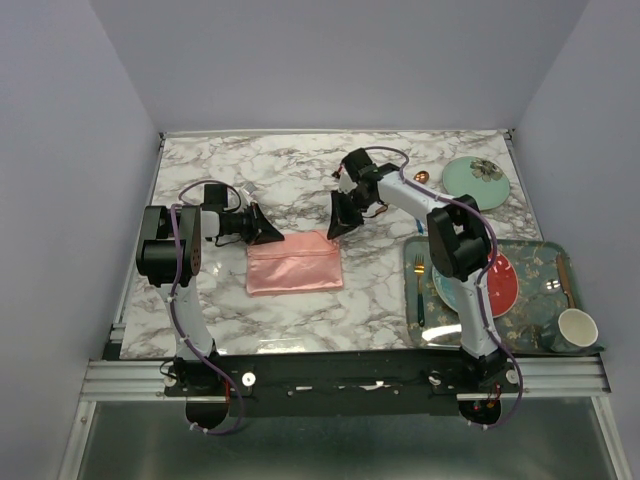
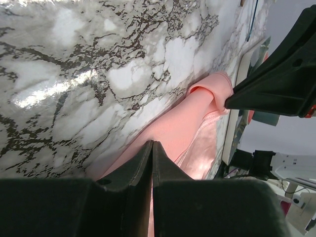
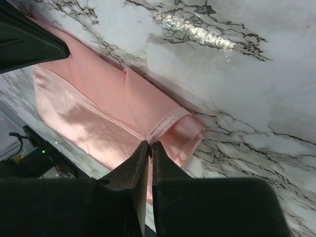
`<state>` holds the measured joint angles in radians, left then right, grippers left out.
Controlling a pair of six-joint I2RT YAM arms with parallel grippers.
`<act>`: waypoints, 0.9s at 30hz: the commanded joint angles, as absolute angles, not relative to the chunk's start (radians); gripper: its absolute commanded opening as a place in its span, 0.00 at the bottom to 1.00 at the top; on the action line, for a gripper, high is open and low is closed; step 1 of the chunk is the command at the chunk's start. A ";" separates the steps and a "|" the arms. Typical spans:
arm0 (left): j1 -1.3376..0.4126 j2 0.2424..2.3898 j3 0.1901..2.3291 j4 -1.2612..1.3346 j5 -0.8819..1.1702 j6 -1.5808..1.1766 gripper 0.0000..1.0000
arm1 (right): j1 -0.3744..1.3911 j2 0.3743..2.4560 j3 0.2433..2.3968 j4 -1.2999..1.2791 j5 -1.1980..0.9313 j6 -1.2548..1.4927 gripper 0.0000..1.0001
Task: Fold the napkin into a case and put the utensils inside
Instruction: Smooth out the 2/3-rectangle-folded napkin at the center of the board.
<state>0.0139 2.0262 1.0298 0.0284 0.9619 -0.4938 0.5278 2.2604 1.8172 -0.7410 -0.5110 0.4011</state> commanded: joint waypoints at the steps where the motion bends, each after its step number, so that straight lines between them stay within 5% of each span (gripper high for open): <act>1: 0.020 2.029 0.999 -0.014 0.870 -0.446 0.16 | 0.525 2.218 1.778 -0.724 -0.543 0.410 0.10; 4: 0.021 2.028 0.997 -0.012 0.868 -0.448 0.16 | 0.523 2.197 1.750 -0.744 -0.563 0.410 0.01; 14: 0.021 2.020 0.983 0.020 0.861 -0.469 0.16 | 0.523 2.255 1.681 -0.753 -0.516 0.371 0.01; 22: 0.064 1.821 0.979 0.083 0.980 -0.468 0.52 | 0.523 2.329 1.710 -0.785 -0.420 0.295 0.01; 27: 0.043 1.723 0.991 -0.027 1.049 -0.410 0.53 | 0.526 2.353 1.759 -0.828 -0.397 0.247 0.01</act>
